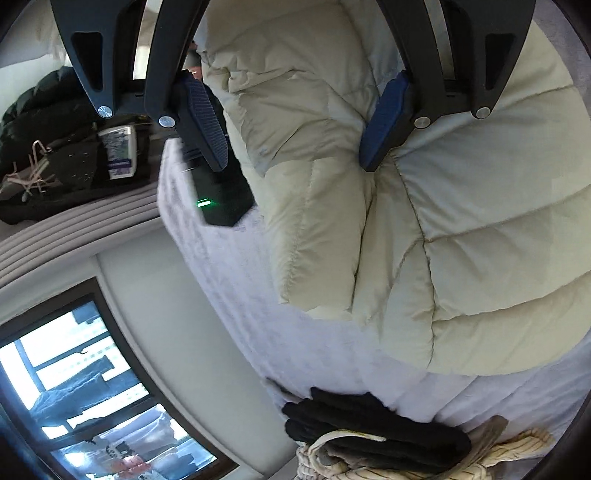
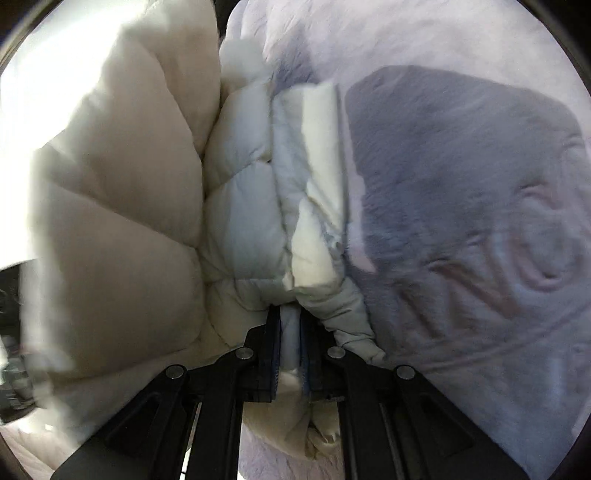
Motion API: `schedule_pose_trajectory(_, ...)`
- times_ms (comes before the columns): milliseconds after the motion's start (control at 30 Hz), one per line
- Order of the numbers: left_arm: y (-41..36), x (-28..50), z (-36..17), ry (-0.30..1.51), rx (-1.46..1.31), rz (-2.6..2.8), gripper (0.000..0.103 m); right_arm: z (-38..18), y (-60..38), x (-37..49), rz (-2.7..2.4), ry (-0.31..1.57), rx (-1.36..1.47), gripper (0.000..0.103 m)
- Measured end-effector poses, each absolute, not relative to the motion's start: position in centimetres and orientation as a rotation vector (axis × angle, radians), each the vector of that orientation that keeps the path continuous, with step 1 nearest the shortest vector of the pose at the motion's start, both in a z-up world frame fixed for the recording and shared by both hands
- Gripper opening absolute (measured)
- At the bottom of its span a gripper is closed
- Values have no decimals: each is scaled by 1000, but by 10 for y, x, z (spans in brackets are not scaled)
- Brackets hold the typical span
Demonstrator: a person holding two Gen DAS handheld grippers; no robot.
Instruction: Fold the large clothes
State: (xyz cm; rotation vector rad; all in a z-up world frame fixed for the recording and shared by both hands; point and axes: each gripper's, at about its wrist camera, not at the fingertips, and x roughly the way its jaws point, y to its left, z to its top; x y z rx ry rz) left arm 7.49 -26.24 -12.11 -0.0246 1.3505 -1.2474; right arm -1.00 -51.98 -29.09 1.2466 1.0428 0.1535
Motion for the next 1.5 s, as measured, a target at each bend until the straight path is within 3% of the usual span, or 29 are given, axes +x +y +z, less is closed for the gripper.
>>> schedule_pose_trajectory(67,-261,76,-123,1347,-16,-1238,74,-281,-534,-21,113,1018,1236,12)
schedule_pose_trajectory(133,-262,74,-124,1329,5,-1231,74,-267,-554,-36,55,982,1217,27)
schedule_pose_trajectory(167,-264,72,-124,1312,31,-1229,74,-262,-562,-42,30,968,1210,62)
schedule_pose_trajectory(200,-264,71,-125,1298,53,-1228,74,-256,-570,-49,7,948,1206,85)
schedule_pose_trajectory(433,-271,52,-122,1200,245,-1243,74,-213,-604,-66,17,885,1167,86)
schedule_pose_trajectory(733,-275,42,-124,1156,310,-1230,74,-182,-561,2,114,1027,942,101)
schedule_pose_trajectory(1133,-245,56,-94,1144,255,-1172,74,-247,-558,42,146,1170,1081,101)
schedule_pose_trajectory(1233,-217,75,-80,1152,188,-1107,87,-260,-559,34,163,1159,1132,101)
schedule_pose_trajectory(1500,-132,144,-100,1297,-34,-956,87,-273,-554,44,179,1158,1146,101)
